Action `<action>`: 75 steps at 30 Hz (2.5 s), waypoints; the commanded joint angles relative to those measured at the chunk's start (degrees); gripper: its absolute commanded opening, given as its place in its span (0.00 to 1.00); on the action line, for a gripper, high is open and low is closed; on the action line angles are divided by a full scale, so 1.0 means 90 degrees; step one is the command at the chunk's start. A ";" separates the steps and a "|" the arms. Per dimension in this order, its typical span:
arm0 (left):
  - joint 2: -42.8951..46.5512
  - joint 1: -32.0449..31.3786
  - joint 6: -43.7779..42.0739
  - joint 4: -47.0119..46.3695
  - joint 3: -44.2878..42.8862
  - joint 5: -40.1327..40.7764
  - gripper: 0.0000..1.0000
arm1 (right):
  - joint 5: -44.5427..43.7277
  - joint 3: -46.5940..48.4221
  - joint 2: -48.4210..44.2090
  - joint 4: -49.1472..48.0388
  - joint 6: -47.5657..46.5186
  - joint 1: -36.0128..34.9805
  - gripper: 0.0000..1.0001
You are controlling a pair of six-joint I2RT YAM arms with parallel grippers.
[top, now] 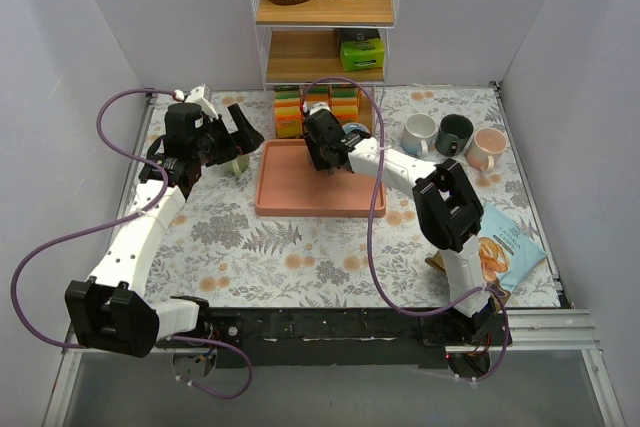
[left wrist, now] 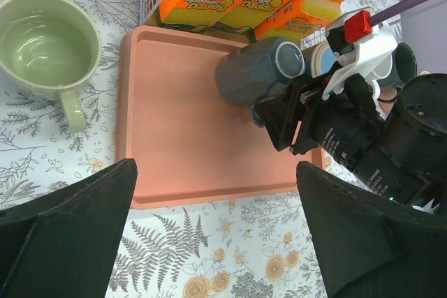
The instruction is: Turn the mug right side up
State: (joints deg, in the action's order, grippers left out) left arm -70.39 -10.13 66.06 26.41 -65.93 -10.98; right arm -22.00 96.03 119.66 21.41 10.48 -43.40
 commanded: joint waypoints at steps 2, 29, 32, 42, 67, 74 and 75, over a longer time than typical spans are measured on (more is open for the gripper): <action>0.0282 0.0003 -0.0026 0.0083 0.0099 0.0058 0.98 | -0.0114 0.0433 0.0201 -0.0357 -0.0022 0.0017 0.43; 0.1249 -0.0017 0.1077 -0.1645 0.1681 -0.2752 0.98 | 0.2286 -0.0025 -0.2005 0.0131 0.1325 0.0046 0.01; 0.1113 -0.0056 0.1214 -0.2133 0.1652 -0.3407 0.98 | 0.2763 -0.0006 -0.2386 0.0112 0.1618 0.0095 0.01; 0.1015 -0.0407 0.2308 -0.4086 0.1467 -0.3790 0.98 | 0.4348 -0.0542 -0.3772 -0.1244 0.2925 0.0505 0.01; 0.0751 -0.1345 0.4379 -0.6783 0.1964 -0.2366 0.63 | 0.5745 -0.2271 -0.4672 -0.5405 0.5691 0.0779 0.01; 0.0761 -0.1433 0.4505 -0.7046 0.2023 -0.2051 0.52 | 0.5784 -0.2408 -0.4711 -0.5658 0.5875 0.0769 0.01; 0.0751 -0.1443 0.4525 -0.7085 0.2023 -0.2051 0.48 | 0.5784 -0.2495 -0.4701 -0.5728 0.5915 0.0779 0.01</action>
State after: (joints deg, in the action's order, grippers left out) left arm -64.38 -22.61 106.13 -34.06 -48.14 -32.23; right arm 28.91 74.02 80.79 -17.89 61.08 -36.40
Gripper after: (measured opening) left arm 0.531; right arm 0.260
